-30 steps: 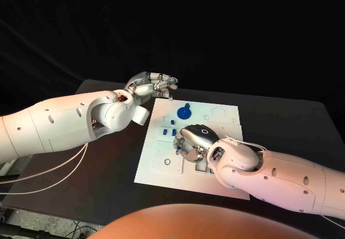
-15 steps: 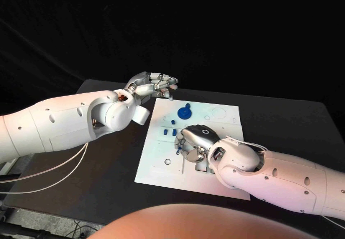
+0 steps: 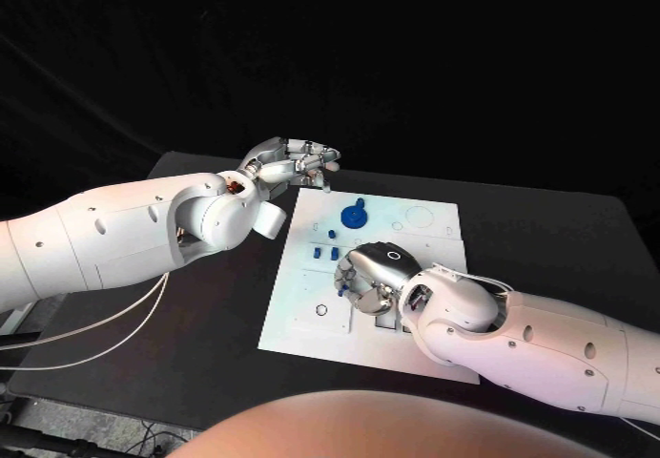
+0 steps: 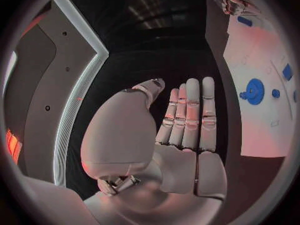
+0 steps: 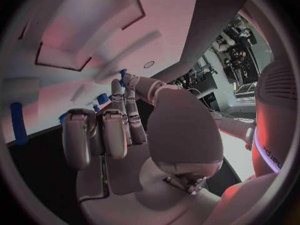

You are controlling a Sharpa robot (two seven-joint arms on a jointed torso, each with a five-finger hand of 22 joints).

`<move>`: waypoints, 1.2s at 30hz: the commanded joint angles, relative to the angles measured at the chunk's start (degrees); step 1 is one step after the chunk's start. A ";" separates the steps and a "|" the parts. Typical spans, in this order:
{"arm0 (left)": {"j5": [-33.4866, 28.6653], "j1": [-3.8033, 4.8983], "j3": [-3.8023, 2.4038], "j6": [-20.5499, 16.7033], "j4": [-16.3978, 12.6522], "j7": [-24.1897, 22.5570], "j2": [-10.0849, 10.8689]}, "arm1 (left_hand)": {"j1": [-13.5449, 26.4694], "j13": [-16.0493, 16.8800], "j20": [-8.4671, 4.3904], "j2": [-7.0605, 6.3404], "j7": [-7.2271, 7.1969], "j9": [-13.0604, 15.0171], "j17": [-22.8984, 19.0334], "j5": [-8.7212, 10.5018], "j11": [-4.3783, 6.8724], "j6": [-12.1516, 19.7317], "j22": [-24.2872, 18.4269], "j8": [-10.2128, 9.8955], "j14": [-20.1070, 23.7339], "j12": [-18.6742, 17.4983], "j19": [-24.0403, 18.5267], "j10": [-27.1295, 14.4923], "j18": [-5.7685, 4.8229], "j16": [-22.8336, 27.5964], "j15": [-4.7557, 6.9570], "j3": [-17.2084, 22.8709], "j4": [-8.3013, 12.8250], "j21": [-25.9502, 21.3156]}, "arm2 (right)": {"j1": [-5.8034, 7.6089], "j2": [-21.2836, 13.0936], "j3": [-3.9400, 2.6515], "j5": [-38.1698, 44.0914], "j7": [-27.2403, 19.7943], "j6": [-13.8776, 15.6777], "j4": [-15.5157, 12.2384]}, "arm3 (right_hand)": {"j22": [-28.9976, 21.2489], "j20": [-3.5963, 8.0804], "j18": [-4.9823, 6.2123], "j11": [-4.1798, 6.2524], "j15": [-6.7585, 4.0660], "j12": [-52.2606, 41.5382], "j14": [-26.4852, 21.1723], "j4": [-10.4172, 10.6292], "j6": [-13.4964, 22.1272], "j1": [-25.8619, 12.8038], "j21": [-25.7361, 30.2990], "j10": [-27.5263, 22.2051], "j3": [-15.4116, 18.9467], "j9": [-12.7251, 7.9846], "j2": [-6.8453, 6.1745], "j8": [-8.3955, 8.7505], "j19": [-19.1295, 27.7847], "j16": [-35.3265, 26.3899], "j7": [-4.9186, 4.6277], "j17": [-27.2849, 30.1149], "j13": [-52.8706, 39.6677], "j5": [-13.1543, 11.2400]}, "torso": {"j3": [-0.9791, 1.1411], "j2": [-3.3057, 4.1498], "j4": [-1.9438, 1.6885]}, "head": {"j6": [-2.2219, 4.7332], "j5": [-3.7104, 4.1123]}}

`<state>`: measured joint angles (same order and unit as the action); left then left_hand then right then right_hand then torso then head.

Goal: Assemble the parts on the task board

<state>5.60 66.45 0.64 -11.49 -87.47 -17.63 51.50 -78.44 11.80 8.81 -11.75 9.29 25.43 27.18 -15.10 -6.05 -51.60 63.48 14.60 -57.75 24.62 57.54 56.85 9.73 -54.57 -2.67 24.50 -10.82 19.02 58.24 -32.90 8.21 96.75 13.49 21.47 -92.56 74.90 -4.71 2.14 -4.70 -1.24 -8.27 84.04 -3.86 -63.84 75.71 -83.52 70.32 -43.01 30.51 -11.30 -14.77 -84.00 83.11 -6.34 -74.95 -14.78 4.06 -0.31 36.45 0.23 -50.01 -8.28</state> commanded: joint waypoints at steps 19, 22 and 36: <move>0.18 0.03 -0.05 1.08 0.13 -0.06 -0.16 | -0.43 -0.09 0.02 0.07 0.16 0.05 -0.07 -0.33 -0.29 0.34 0.02 0.32 0.16 -0.31 0.48 -0.03 0.47 0.18 -0.12 -0.02 0.19 -0.40 | -0.16 0.69 0.05 1.66 1.44 -3.71 0.41 | 13.23 0.32 -0.71 2.24 -0.46 0.09 2.97 -0.15 0.29 -0.23 -0.12 2.44 -0.24 0.20 0.43 -0.11 -3.12 0.20 -0.05 -0.59 -2.21 0.32 | -0.11 -0.01 -0.01 | 0.01 -0.03; 0.18 0.03 -0.05 1.12 0.13 -0.02 -0.19 | -0.43 -0.09 0.02 0.07 0.16 0.05 -0.07 -0.33 -0.29 0.34 0.02 0.32 0.16 -0.31 0.48 -0.03 0.47 0.18 -0.12 -0.02 0.19 -0.40 | -0.16 1.00 0.14 1.70 1.43 -4.59 0.58 | 13.21 0.32 -0.70 2.23 -0.46 0.11 2.96 -0.15 0.30 -0.27 -0.08 2.43 -0.22 0.21 0.43 -0.10 -3.10 0.19 -0.06 -0.55 -2.22 0.31 | -0.09 -0.01 0.00 | 0.01 -0.01; 0.19 0.03 -0.05 1.19 0.30 0.06 -0.26 | -0.52 -0.14 0.03 0.14 0.16 0.04 -0.06 -0.31 -0.31 0.41 0.05 0.40 0.19 -0.35 0.49 -0.06 0.46 0.22 -0.14 -0.05 0.23 -0.47 | -0.21 1.32 0.41 1.66 0.93 -4.14 0.83 | 12.97 0.05 -0.53 1.79 -0.08 1.39 2.82 -0.27 1.20 -1.74 0.69 1.34 0.68 0.52 0.12 0.33 -2.69 -0.06 -0.40 -0.03 -2.20 1.81 | -0.03 -0.04 0.03 | 0.01 0.05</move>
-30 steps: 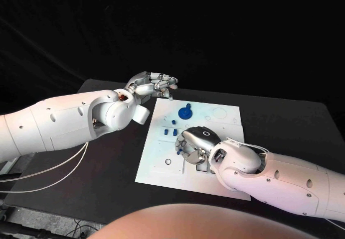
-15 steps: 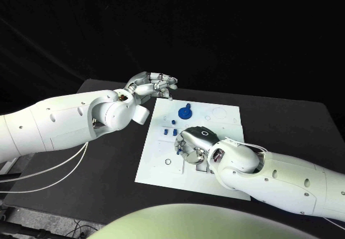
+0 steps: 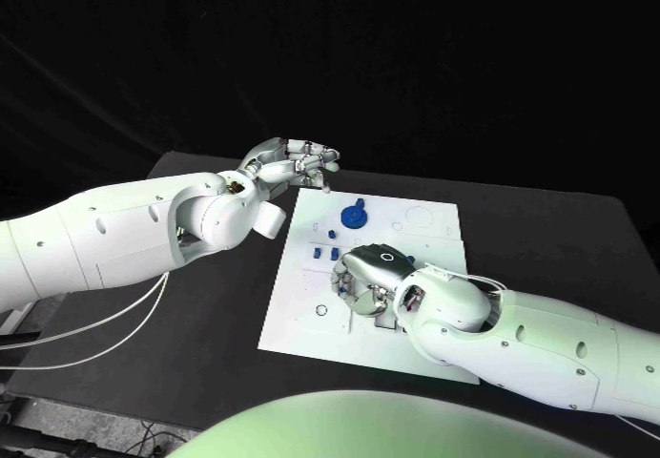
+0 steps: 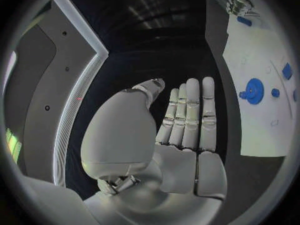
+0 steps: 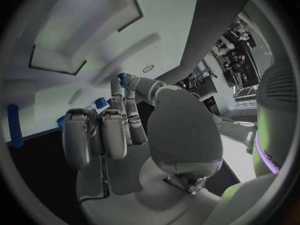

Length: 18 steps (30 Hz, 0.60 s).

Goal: Assemble the parts on the task board

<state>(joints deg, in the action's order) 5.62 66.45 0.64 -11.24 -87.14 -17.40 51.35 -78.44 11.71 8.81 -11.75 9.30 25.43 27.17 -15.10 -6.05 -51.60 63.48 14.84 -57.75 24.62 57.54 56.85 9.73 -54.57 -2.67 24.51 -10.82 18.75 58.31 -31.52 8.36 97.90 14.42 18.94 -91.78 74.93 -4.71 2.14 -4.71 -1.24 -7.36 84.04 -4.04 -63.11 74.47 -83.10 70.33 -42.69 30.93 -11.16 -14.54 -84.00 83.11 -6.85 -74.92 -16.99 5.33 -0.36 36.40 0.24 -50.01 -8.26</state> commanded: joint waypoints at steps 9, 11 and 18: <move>0.16 0.04 -0.04 1.11 0.17 0.07 -0.18 | -0.57 -0.06 0.03 0.17 0.16 0.05 -0.06 -0.30 -0.31 0.41 0.05 0.18 0.20 -0.37 0.50 -0.07 0.47 0.23 -0.14 -0.04 0.25 -0.22 | -0.28 -0.87 0.28 -0.17 -0.73 2.79 -0.02 | 9.97 -2.55 1.48 -1.68 2.85 3.66 0.76 0.23 7.48 -4.46 10.02 -9.63 4.12 -2.03 -3.64 4.71 1.99 -3.59 -2.71 6.70 3.11 1.86 | 0.08 0.01 0.09 | 0.01 0.21; 0.16 0.04 -0.04 1.14 0.21 0.09 -0.18 | -0.57 -0.06 0.03 0.17 0.16 0.05 -0.06 -0.30 -0.31 0.41 0.05 0.18 0.20 -0.37 0.50 -0.07 0.47 0.23 -0.14 -0.04 0.25 -0.22 | -0.27 -1.42 0.27 -0.23 -0.83 3.57 -0.42 | 9.73 -2.77 1.66 -1.88 2.99 3.57 0.58 0.12 7.65 -4.26 10.79 -10.72 5.13 -2.35 -3.66 4.95 2.31 -3.87 -2.84 7.22 3.48 1.93 | 0.08 0.01 0.06 | 0.01 0.33; 0.16 0.03 -0.03 1.18 0.36 0.14 -0.14 | -0.59 -0.08 0.03 0.17 0.16 0.05 -0.06 -0.27 -0.32 0.42 0.06 0.20 0.21 -0.40 0.50 -0.12 0.46 0.24 -0.14 -0.04 0.26 -0.23 | 0.14 -4.36 0.19 -0.44 -0.77 4.95 -3.11 | 9.78 -2.91 1.61 -1.83 2.99 3.19 0.71 0.13 7.20 -4.10 10.58 -10.95 6.25 -2.60 -3.52 4.88 2.12 -3.70 -2.79 6.99 3.68 2.15 | 0.12 -0.04 0.20 | 0.01 0.59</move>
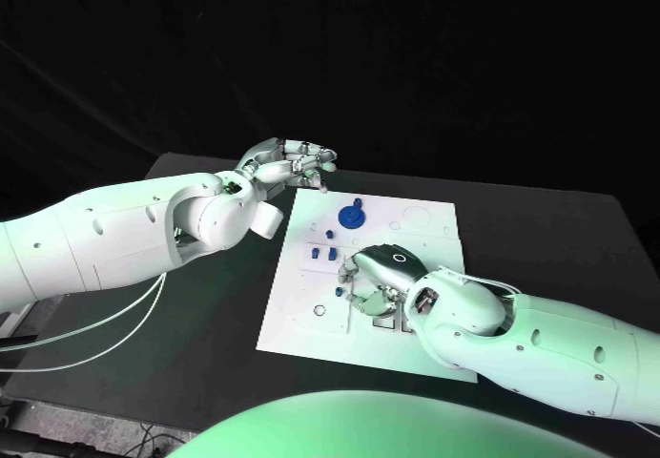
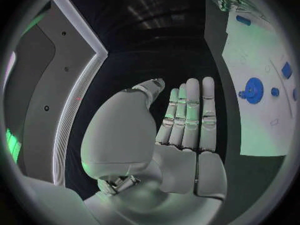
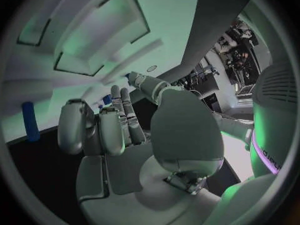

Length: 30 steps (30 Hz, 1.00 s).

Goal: Assemble the parts on the task board

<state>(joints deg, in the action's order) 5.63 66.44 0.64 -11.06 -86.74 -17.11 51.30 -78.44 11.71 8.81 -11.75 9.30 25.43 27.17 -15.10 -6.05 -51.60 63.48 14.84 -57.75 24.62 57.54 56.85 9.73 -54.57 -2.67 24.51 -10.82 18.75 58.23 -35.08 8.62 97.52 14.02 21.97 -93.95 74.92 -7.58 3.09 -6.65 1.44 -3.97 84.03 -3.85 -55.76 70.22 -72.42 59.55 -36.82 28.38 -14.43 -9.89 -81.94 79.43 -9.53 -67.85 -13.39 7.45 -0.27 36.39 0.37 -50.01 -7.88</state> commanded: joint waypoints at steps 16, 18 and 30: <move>0.15 0.02 0.07 1.12 -0.08 -0.12 0.34 | -0.59 -0.08 0.03 0.17 0.16 0.05 -0.06 -0.27 -0.33 0.42 0.06 0.20 0.21 -0.40 0.50 -0.12 0.46 0.25 -0.14 -0.05 0.26 -0.23 | 6.68 -13.19 -1.37 -5.42 1.55 -3.67 -4.94 | 9.85 0.07 0.65 0.29 0.19 -0.96 1.25 1.22 2.26 0.61 0.24 -1.15 8.10 -2.56 0.32 2.27 -0.23 1.01 0.92 -1.41 1.21 0.92 | -0.09 -0.17 0.28 | 0.01 1.78; 0.15 0.01 0.08 1.16 -0.08 -0.12 0.33 | -0.70 -0.12 0.04 0.27 0.15 0.06 -0.06 -0.16 -0.34 0.39 0.08 0.29 0.24 -0.44 0.50 -0.17 0.46 0.28 -0.16 -0.02 0.31 -0.28 | 6.99 -13.62 -1.39 -5.53 1.49 -4.80 -4.48 | 9.71 -0.09 0.76 0.10 0.34 -1.12 1.05 1.83 2.73 1.80 0.91 -1.94 11.99 -3.17 1.08 2.58 0.01 0.89 1.21 -1.05 1.52 0.74 | -0.07 -0.14 0.23 | 0.01 1.84; 0.15 -0.05 0.14 1.37 -0.03 -0.07 0.28 | -0.70 -0.12 0.04 0.27 0.15 0.06 -0.06 -0.16 -0.34 0.39 0.08 0.29 0.24 -0.44 0.50 -0.17 0.46 0.28 -0.16 -0.02 0.31 -0.28 | 6.93 -12.48 -1.29 -5.07 0.44 -7.40 -1.65 | 9.70 -0.06 0.79 0.23 0.25 -1.76 1.50 2.86 1.67 4.52 1.07 -1.72 14.08 -4.07 2.63 2.27 -0.29 1.61 0.84 -2.28 2.12 0.74 | -0.18 -0.06 0.11 | 0.01 2.04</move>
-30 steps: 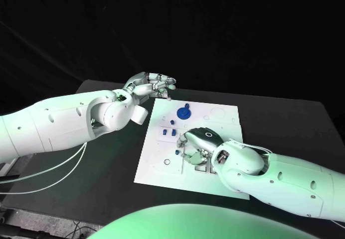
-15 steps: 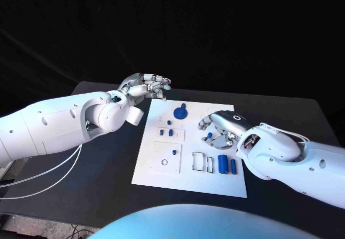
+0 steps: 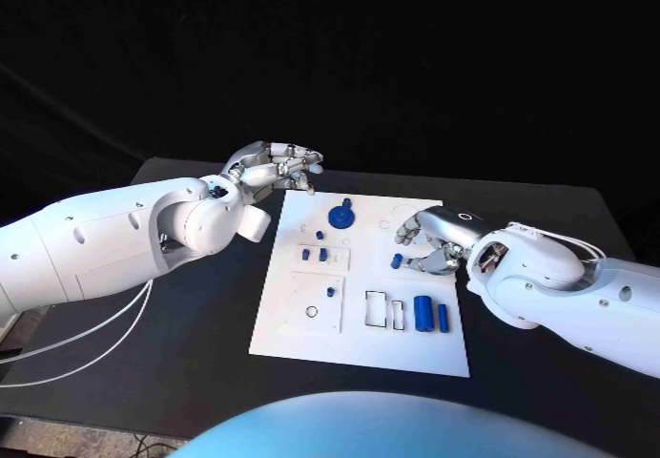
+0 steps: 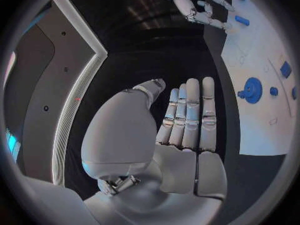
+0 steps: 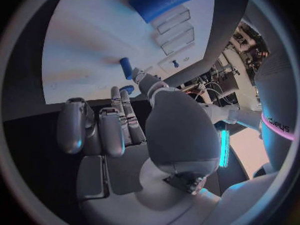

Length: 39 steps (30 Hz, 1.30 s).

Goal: Assemble the parts on the task board

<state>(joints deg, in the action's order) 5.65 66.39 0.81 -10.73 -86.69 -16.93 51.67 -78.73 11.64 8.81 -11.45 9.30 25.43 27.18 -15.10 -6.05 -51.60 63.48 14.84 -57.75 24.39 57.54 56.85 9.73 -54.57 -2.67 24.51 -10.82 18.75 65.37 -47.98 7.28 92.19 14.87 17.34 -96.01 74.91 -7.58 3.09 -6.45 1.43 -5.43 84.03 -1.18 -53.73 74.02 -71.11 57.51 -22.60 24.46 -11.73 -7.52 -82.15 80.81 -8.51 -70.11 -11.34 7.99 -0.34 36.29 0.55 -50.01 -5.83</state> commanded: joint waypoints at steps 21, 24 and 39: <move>0.13 0.00 -0.02 0.95 -0.21 -0.21 0.13 | -0.41 -0.05 0.04 -0.03 0.15 0.07 -0.06 -0.16 -0.34 0.39 0.08 0.29 0.24 -0.21 0.50 -0.17 0.46 0.28 -0.16 -0.02 0.31 -0.28 | -1.43 3.26 0.31 0.64 -0.61 -4.47 3.21 | 11.40 1.09 -0.31 1.38 -0.94 0.58 1.91 1.56 -5.43 -0.23 -5.47 9.67 -12.07 -1.48 0.00 -1.86 -2.73 0.67 0.07 0.02 1.86 -0.79 | -0.09 0.03 -0.05 | 0.01 -0.33; 0.13 0.00 -0.02 0.93 -0.22 -0.20 0.17 | -0.42 -0.08 0.05 0.04 0.16 0.08 -0.06 -0.05 -0.35 0.37 0.11 0.40 0.28 -0.20 0.50 -0.14 0.45 0.31 -0.17 -0.07 0.30 -0.35 | -1.56 3.46 0.33 0.78 -0.37 -4.08 3.56 | 11.57 1.28 -0.42 1.59 -1.13 0.98 1.93 1.27 -5.82 -0.03 -6.03 10.60 -13.78 -1.24 0.27 -2.24 -2.94 0.73 0.25 0.06 2.04 -2.53 | -0.06 0.02 0.00 | 0.01 -0.38; 0.13 0.00 -0.02 0.94 -0.17 -0.16 0.11 | -0.42 -0.08 0.05 0.04 0.16 0.08 -0.06 -0.05 -0.35 0.37 0.11 0.40 0.28 -0.20 0.50 -0.14 0.45 0.31 -0.17 -0.07 0.30 -0.35 | -1.91 3.79 0.33 0.99 -0.58 2.44 3.41 | 12.57 2.45 -1.15 3.27 -2.48 0.46 2.04 -0.22 -8.72 0.44 -9.77 15.61 -16.51 1.78 2.83 -5.76 -4.32 0.98 1.68 -0.16 0.95 -5.04 | -0.05 -0.02 -0.01 | 0.01 -0.48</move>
<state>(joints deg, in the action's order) 5.66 66.37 0.83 -10.62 -86.75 -16.79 51.87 -78.73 11.65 8.81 -11.45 9.30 25.43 27.18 -15.10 -6.05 -51.61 63.54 15.05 -57.75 24.40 57.54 56.85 9.73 -54.57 -2.67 24.51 -10.82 18.75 63.57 -44.14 7.56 92.61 14.66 17.03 -92.14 74.92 -5.60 3.08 -5.00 -0.67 -4.76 83.87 -1.06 -61.89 74.28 -80.77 70.94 -39.20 25.38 -10.01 -12.96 -83.93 81.56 -6.89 -70.20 -10.29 2.94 -0.36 36.32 0.49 -50.01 -6.25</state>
